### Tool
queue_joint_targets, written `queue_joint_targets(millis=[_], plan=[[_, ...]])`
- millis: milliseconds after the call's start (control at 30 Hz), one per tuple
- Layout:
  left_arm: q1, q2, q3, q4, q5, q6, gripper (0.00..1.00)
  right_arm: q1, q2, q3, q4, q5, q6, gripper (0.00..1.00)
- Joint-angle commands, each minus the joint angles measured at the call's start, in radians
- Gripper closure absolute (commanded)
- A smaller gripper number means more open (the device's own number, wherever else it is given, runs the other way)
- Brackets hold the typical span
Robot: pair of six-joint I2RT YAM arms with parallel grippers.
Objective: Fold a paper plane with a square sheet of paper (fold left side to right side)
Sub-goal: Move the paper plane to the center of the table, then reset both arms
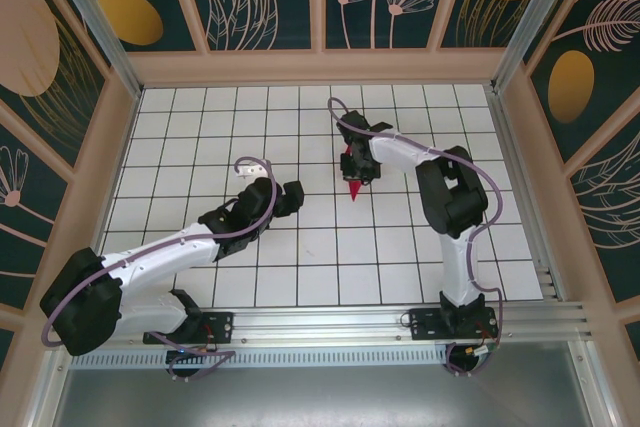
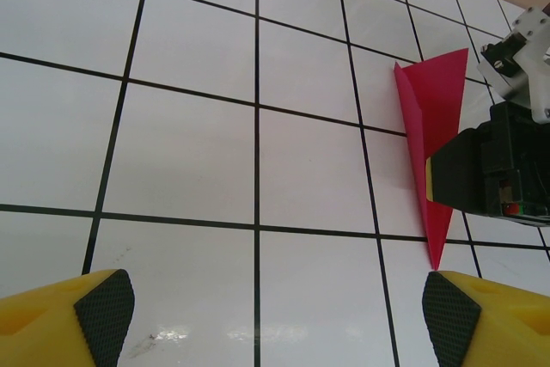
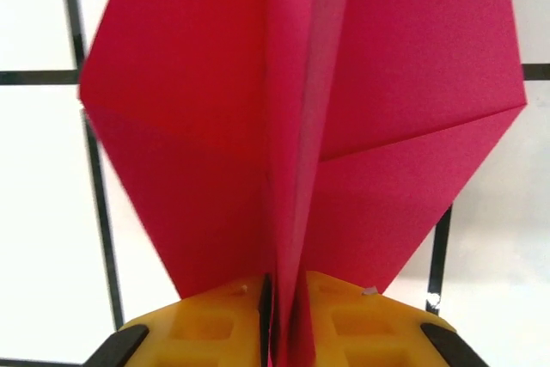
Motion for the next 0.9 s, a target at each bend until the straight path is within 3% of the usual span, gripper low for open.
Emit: queue_joint_targets(millis=[0,200,567,733,867], plan=[[-0.006,-0.001,-0.008,-0.009,0.001,0.003,0.11,-0.011,0.028,0.019,-0.027,-0.006,-0.014,0.78],[-0.004,0.002,-0.003,-0.010,0.004,0.005,0.11,-0.011,0.036,0.019,-0.032,-0.006,-0.020,0.70],[-0.004,0.002,-0.004,-0.012,-0.004,0.006,0.10,0.003,-0.020,0.066,-0.091,0.041,-0.026,0.69],[-0.002,-0.002,-0.010,0.018,-0.017,0.016,0.09,0.008,-0.101,0.096,-0.152,0.067,-0.025,0.57],[0.042,-0.023,-0.016,0.032,-0.004,0.015,0.01,0.025,-0.196,0.093,-0.204,0.112,-0.017,0.50]])
